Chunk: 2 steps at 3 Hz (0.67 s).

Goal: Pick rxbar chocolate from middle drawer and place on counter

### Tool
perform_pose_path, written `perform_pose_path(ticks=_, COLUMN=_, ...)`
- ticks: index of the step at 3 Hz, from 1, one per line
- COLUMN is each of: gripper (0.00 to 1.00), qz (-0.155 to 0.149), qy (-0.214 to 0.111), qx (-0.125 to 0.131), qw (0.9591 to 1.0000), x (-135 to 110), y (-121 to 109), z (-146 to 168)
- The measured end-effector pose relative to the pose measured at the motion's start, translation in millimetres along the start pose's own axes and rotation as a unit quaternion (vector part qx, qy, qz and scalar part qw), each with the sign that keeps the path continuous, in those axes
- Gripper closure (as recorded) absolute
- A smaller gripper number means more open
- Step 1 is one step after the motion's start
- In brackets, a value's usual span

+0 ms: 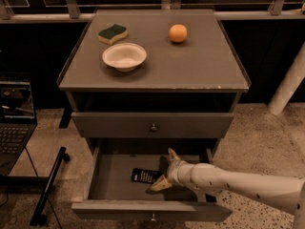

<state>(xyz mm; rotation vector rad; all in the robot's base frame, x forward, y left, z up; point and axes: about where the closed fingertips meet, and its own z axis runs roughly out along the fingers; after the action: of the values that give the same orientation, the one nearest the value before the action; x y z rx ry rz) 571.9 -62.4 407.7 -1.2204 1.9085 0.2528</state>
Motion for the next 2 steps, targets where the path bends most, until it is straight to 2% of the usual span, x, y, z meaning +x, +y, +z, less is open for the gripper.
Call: perform_pose_path(ticks=2, gripper=0.00, qz=0.019, qy=-0.006, qx=-0.042, qw=0.9989, x=8, y=8, z=47)
